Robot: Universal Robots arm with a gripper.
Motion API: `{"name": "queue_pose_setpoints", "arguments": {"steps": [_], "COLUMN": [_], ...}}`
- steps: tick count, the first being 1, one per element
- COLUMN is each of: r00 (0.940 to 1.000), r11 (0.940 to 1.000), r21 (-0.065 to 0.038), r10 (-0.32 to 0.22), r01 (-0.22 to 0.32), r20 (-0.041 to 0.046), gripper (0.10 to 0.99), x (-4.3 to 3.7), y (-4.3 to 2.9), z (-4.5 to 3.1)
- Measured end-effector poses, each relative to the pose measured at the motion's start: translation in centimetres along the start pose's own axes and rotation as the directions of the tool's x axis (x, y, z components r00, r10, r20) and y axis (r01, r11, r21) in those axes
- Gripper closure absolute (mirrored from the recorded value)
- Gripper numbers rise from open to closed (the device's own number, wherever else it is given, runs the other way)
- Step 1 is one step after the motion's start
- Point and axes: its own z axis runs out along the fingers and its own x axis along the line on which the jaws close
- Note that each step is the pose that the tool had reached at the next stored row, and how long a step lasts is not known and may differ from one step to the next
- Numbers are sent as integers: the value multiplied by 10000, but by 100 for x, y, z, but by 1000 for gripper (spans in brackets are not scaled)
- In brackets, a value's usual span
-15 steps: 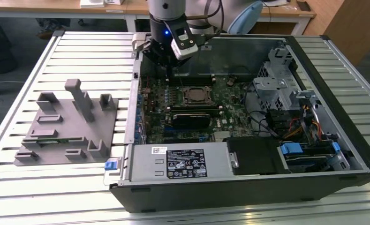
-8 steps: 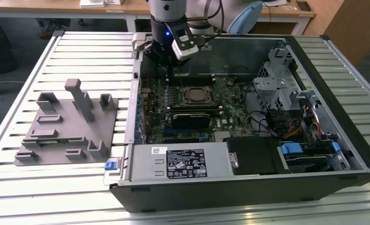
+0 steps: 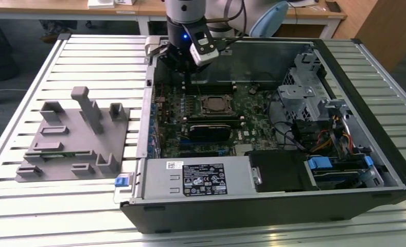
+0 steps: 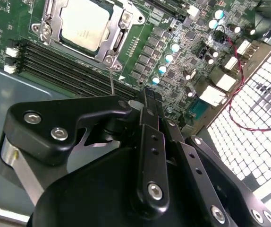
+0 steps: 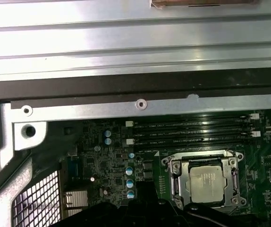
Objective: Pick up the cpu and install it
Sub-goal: 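Install the first cpu locking lever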
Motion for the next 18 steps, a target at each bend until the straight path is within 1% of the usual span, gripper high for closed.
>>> {"name": "queue_pose_setpoints", "arguments": {"steps": [13, 18], "r00": [10000, 10000], "r11": [10000, 10000], "r21": [-1, -1], "r10": [-1, -2], "r01": [1, 2], "r20": [1, 0], "gripper": [980, 980], "x": [-29, -49], "y": [88, 106], "z": [33, 40]}}
